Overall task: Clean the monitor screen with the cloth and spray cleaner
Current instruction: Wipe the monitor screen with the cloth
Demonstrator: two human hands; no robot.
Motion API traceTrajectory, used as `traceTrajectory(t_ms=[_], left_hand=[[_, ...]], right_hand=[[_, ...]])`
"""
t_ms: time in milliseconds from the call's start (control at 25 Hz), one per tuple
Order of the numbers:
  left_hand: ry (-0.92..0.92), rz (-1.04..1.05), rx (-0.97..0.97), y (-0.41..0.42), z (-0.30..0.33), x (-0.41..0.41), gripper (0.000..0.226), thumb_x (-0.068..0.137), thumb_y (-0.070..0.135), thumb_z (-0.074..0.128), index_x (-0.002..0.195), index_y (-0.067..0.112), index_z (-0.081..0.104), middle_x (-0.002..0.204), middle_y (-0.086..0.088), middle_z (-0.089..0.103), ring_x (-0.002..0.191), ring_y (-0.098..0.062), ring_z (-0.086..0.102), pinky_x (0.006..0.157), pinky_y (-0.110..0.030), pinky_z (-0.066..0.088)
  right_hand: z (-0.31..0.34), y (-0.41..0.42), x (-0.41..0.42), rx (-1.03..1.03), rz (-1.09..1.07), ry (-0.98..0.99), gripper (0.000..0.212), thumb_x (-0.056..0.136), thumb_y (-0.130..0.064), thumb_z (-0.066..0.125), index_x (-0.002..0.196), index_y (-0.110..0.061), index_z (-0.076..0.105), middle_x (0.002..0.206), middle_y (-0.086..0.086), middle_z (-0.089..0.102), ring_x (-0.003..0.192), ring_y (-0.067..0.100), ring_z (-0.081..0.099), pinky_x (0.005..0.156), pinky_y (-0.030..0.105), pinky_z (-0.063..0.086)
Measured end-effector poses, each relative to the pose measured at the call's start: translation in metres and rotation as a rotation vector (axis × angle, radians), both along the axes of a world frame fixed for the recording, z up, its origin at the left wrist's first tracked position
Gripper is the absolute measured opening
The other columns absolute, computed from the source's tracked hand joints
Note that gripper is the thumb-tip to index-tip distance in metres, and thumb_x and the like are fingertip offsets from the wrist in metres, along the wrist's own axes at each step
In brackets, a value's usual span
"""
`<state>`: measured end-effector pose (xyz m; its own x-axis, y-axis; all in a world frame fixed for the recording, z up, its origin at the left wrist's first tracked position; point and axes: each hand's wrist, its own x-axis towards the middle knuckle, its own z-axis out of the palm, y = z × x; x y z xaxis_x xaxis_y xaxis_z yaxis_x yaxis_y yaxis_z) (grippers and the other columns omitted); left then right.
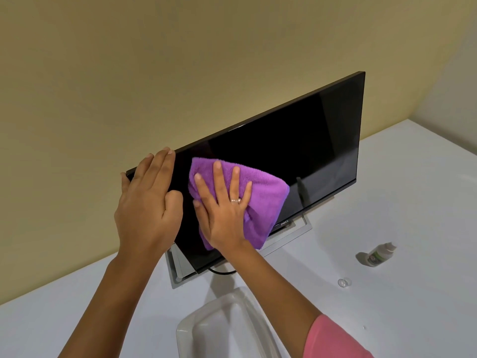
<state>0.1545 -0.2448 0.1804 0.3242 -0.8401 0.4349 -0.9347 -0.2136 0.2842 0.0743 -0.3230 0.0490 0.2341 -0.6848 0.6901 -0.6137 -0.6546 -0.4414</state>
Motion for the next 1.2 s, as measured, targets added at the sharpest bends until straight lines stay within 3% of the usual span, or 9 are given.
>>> traceTrajectory(t_ms=[160,280,520,680,960,1200], left_hand=[[0.016,0.002,-0.008,0.001,-0.001,0.000,0.070,0.078,0.025,0.020,0.146,0.023,0.036,0.152,0.007,0.036,0.143,-0.015,0.025,0.119,-0.047,0.011],[0.031,0.006,-0.006,0.001,-0.002,0.000,0.071,0.078,0.025,0.019,0.147,0.025,0.034,0.153,0.009,0.035,0.143,-0.013,0.023,0.120,-0.046,0.009],[0.019,0.013,-0.022,0.001,-0.004,0.000,0.069,0.078,0.021,0.022,0.146,0.025,0.035,0.152,0.009,0.036,0.143,-0.014,0.024,0.119,-0.049,0.011],[0.010,0.010,-0.035,0.001,-0.005,0.000,0.069,0.078,0.020,0.023,0.146,0.023,0.036,0.152,0.007,0.037,0.143,-0.015,0.024,0.119,-0.048,0.009],[-0.016,0.007,-0.030,0.002,-0.005,0.000,0.069,0.078,0.019,0.024,0.146,0.019,0.036,0.152,0.002,0.037,0.142,-0.019,0.026,0.118,-0.051,0.010],[0.004,0.007,-0.058,0.003,-0.006,-0.003,0.070,0.077,0.021,0.023,0.145,0.020,0.038,0.151,0.004,0.039,0.142,-0.018,0.027,0.119,-0.048,0.009]], right_hand=[[0.025,-0.030,-0.011,0.151,-0.138,-0.218,0.050,0.101,-0.047,0.018,0.149,-0.034,0.012,0.158,-0.004,0.005,0.148,0.028,-0.001,0.115,0.059,0.000],[0.024,-0.048,-0.029,0.360,-0.216,-0.448,0.050,0.101,-0.047,0.018,0.147,-0.043,0.000,0.160,-0.007,-0.004,0.148,0.024,-0.009,0.116,0.058,-0.005],[-0.009,-0.042,-0.055,0.698,-0.372,-0.673,0.054,0.102,-0.044,0.019,0.151,-0.032,0.000,0.162,-0.003,-0.004,0.148,0.024,-0.008,0.116,0.062,0.005],[-0.021,-0.002,-0.035,0.814,-0.345,-0.671,0.056,0.098,-0.050,0.016,0.145,-0.038,-0.013,0.160,-0.008,-0.014,0.147,0.020,-0.013,0.117,0.058,0.008],[-0.027,0.068,0.011,0.811,-0.208,-0.532,0.062,0.099,-0.044,0.024,0.145,-0.031,-0.015,0.158,-0.008,-0.020,0.145,0.011,-0.019,0.119,0.033,0.009],[-0.022,0.065,0.009,0.828,-0.168,-0.659,0.058,0.098,-0.046,0.023,0.143,-0.043,-0.013,0.158,-0.013,-0.019,0.146,0.009,-0.016,0.117,0.034,0.006]])
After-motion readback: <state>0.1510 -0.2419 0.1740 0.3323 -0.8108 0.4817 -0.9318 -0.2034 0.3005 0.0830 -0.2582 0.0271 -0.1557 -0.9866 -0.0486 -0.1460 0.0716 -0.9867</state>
